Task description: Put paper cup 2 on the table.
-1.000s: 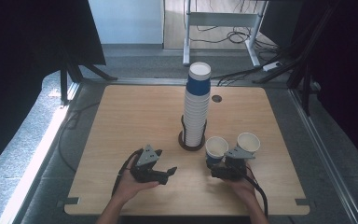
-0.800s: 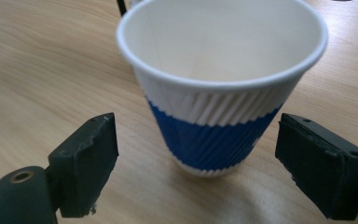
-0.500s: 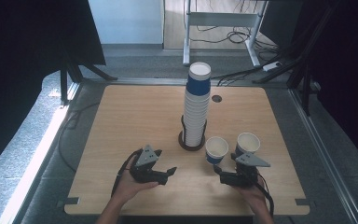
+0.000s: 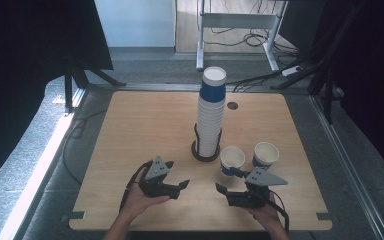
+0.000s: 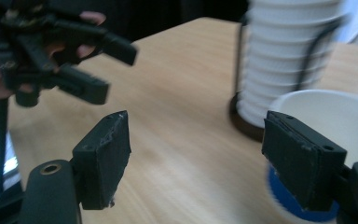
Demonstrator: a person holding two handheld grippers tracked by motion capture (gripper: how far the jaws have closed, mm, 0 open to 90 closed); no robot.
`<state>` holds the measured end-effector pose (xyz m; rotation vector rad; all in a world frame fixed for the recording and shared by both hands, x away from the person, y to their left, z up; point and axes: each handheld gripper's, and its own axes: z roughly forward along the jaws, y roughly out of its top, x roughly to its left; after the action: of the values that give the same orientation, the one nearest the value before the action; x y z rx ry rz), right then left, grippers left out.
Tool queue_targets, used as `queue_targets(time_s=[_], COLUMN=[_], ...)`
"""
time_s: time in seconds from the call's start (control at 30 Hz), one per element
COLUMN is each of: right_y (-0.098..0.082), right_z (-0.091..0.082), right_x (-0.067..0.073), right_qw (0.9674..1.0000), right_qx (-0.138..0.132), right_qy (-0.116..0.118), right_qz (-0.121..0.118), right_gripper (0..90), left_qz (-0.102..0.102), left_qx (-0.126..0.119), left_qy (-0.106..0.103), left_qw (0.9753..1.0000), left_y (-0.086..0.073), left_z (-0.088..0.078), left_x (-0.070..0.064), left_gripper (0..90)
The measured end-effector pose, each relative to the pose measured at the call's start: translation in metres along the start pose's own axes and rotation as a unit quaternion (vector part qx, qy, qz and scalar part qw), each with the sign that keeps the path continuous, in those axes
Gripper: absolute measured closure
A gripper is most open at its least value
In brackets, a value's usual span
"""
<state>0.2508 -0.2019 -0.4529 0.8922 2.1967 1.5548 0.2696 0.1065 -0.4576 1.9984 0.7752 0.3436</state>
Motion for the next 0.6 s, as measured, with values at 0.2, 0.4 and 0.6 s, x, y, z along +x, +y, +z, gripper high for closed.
queue_targets(time_s=[0.2,0.4,0.6], right_y=[-0.007,-0.006,-0.007], right_z=[0.02,0.02,0.018], right_x=[0.011,0.011,0.009], right_qw=[0.9991,0.9993,0.9994], right_qx=[0.028,0.017,0.016], right_qy=[0.024,0.028,0.025], right_qz=[-0.018,-0.016,-0.018], right_gripper=[23.8,24.6,24.1], left_qz=[-0.002,-0.003,-0.002], left_qx=[-0.001,-0.002,0.0], left_qy=[0.001,0.002,0.002], left_qw=[1.0,1.0,1.0], left_y=[-0.001,-0.002,-0.002], left_z=[-0.001,-0.002,-0.001], left_x=[0.002,0.002,0.003], left_gripper=[17.3,17.3,17.3])
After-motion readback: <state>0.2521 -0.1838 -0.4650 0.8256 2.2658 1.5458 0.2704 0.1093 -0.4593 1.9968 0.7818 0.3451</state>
